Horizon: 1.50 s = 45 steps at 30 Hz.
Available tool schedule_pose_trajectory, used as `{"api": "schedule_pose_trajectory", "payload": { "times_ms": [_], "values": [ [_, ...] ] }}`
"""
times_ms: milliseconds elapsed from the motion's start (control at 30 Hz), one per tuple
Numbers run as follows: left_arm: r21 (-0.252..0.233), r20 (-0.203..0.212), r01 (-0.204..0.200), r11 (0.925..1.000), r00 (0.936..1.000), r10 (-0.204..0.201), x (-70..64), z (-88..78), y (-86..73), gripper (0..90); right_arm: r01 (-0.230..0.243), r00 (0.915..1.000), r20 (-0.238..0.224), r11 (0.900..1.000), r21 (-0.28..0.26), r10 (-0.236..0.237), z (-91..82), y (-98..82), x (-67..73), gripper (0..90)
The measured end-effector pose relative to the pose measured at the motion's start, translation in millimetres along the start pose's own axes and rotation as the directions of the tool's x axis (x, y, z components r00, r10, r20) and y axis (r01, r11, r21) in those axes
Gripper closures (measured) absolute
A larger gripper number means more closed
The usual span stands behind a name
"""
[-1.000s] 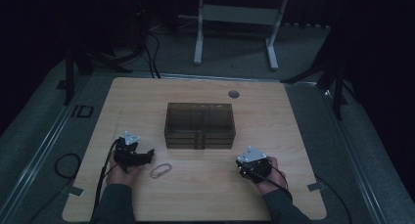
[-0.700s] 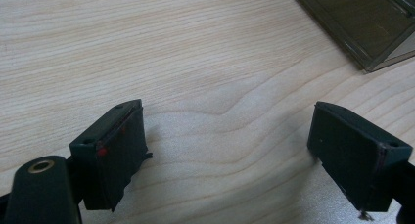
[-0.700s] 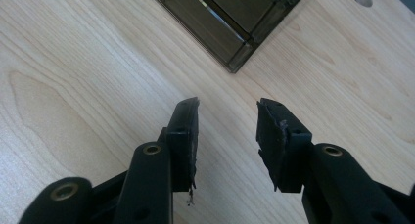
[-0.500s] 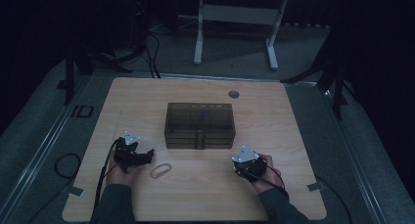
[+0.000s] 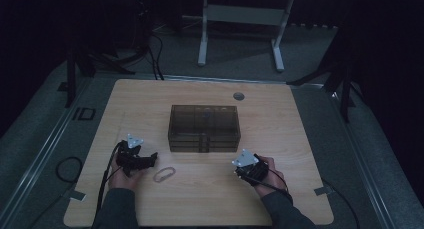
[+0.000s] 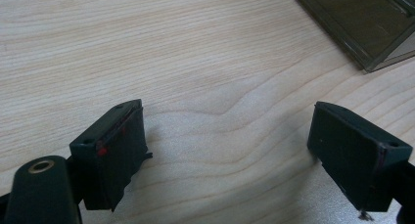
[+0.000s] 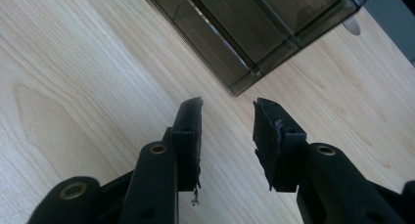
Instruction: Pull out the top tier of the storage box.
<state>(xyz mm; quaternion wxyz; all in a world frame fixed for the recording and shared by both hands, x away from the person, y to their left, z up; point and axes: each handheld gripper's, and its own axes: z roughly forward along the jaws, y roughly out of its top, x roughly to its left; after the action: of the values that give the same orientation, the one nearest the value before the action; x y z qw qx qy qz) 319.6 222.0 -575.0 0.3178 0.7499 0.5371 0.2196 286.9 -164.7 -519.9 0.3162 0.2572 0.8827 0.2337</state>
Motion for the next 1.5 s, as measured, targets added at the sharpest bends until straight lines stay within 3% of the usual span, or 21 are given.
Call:
{"api": "schedule_pose_trajectory", "payload": {
  "times_ms": [433, 1133, 1500],
  "values": [
    [0.0, 0.0, 0.0, 1.0, 1.0, 0.0, 0.0, 0.0, 0.0, 14.6, 0.06, 0.9981, 0.014, 0.998, 0.001, -0.06, 3.1, 11.8, 8.7, 63.2],
    [0.0, 0.0, 0.0, 1.0, 1.0, 0.0, 0.0, 0.0, 0.0, 14.6, 0.106, 0.9937, 0.037, 0.994, -0.002, -0.106, 4.4, 23.3, 17.0, 62.9],
    [0.0, 0.0, 0.0, 1.0, 1.0, 0.0, 0.0, 0.0, 0.0, 14.6, 0.158, 0.9855, 0.063, 0.987, -0.002, -0.158, 5.2, 33.0, 24.4, 63.3]
  ]
}}
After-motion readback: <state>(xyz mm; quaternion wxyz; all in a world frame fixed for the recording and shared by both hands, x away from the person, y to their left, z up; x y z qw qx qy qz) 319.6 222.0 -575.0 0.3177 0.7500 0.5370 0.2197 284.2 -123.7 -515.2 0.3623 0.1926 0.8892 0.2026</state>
